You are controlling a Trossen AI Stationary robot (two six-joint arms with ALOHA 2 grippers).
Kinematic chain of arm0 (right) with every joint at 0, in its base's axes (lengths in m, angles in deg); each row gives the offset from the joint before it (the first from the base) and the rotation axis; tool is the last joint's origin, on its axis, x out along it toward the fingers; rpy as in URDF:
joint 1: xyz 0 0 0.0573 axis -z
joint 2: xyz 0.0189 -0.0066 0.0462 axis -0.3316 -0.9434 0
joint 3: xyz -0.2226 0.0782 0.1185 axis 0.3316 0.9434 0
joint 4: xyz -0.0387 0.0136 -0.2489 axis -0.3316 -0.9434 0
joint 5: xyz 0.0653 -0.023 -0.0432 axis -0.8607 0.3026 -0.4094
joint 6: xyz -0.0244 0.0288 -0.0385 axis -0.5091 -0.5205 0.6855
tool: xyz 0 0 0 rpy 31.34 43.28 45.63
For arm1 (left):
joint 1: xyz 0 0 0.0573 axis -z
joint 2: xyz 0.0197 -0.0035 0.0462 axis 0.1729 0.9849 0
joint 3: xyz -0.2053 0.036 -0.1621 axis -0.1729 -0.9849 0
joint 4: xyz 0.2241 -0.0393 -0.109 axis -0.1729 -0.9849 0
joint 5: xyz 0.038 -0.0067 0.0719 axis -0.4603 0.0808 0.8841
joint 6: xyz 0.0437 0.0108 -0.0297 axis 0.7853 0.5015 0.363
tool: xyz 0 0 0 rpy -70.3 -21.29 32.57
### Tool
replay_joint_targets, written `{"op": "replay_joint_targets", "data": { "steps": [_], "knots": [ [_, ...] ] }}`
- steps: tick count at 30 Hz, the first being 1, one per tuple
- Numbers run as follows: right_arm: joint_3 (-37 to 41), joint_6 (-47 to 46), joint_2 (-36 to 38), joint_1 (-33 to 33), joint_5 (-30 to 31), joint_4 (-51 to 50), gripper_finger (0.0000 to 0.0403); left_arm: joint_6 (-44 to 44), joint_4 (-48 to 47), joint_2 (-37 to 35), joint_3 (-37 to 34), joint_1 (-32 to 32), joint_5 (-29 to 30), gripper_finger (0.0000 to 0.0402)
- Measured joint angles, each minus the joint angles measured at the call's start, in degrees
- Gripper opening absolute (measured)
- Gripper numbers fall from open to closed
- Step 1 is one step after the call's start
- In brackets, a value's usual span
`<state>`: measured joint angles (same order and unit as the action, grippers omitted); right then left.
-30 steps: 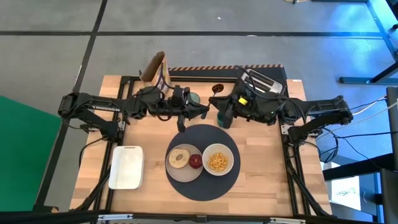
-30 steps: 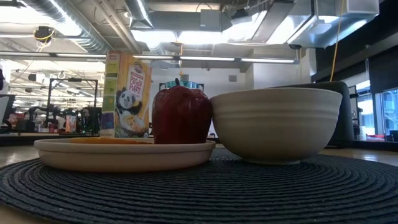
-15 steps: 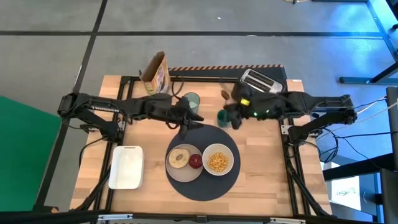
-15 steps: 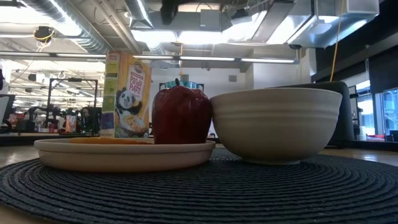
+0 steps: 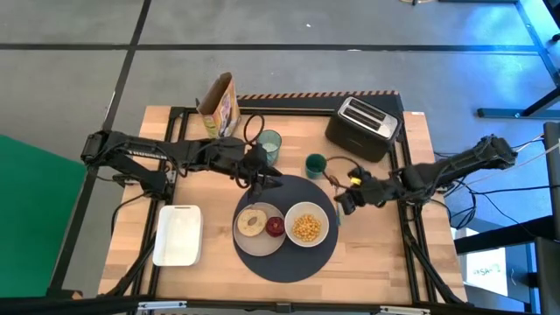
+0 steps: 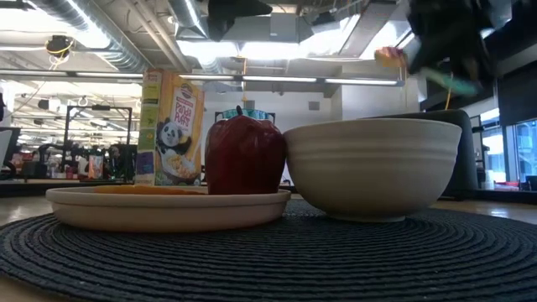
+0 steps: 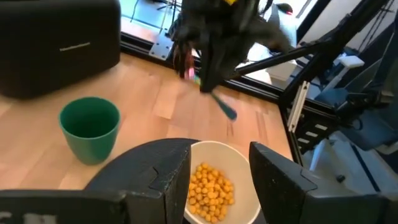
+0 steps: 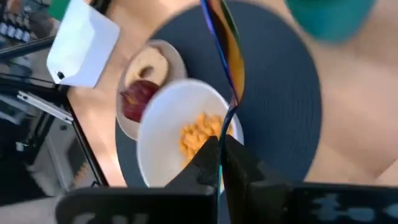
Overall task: Arrange a breakfast setting
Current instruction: Put the blue spoon on the right side of the white bowl
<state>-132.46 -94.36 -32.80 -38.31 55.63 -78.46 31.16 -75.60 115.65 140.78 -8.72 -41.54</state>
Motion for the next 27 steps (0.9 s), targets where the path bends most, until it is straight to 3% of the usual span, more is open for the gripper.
{"op": "replay_joint_targets", "data": {
  "steps": [5, 11, 19, 27],
  "knots": [
    [14.88, -9.36, 2.09, -3.57, -0.51, 15.35, 0.0000, 0.27, -0.05, 0.00, 0.00, -0.07, -0.12, 0.0157],
    [25.11, -14.64, -0.76, -5.22, -1.56, 31.74, 0.0000, -0.32, -0.62, 0.00, 0.00, -0.07, 0.04, 0.0157],
    [26.28, -16.00, -8.36, -5.04, -4.43, 37.02, 0.0000, -1.31, -2.21, 0.04, 0.00, -0.22, 2.43, 0.0157],
    [26.19, -19.87, -15.25, -5.04, -2.55, 45.05, 0.0000, -1.22, -2.08, 0.07, 0.00, -1.78, 2.85, 0.0157]
  ]
}}
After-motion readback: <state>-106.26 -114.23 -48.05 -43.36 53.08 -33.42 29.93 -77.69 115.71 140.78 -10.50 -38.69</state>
